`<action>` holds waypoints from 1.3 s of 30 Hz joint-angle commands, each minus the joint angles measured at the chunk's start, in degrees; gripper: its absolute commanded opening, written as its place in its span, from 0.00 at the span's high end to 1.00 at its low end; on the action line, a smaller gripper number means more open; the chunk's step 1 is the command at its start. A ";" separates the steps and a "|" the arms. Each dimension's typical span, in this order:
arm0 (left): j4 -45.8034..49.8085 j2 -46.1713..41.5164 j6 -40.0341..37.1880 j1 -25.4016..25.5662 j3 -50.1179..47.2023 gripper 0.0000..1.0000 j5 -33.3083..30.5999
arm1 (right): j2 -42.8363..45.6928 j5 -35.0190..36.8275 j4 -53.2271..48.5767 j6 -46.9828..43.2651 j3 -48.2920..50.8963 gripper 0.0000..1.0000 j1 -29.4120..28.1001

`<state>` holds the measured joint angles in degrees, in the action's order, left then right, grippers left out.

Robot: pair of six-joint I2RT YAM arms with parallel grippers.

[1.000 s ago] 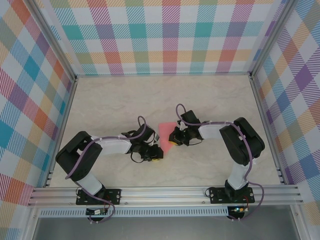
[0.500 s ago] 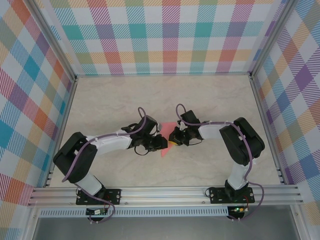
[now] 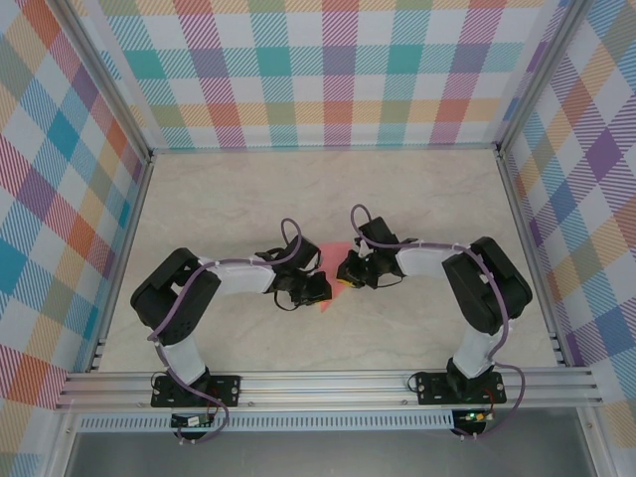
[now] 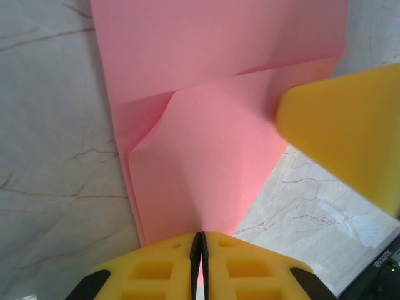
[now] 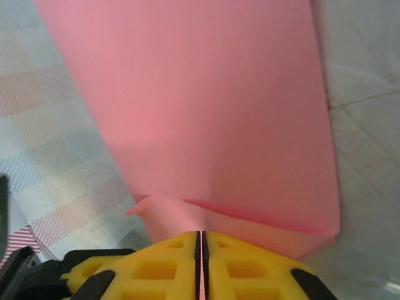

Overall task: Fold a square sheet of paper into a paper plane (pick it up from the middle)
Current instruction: Third fold the triangle at the center of the table.

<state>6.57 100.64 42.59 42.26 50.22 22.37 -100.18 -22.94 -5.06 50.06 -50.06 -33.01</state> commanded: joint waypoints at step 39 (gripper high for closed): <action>8.87 -2.20 -8.64 0.11 -5.38 0.88 -3.33 | -0.52 4.77 2.38 -4.49 0.75 0.88 7.33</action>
<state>5.87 98.45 36.12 42.28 47.64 20.84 -102.17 -22.24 -1.80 47.09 -48.95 -27.00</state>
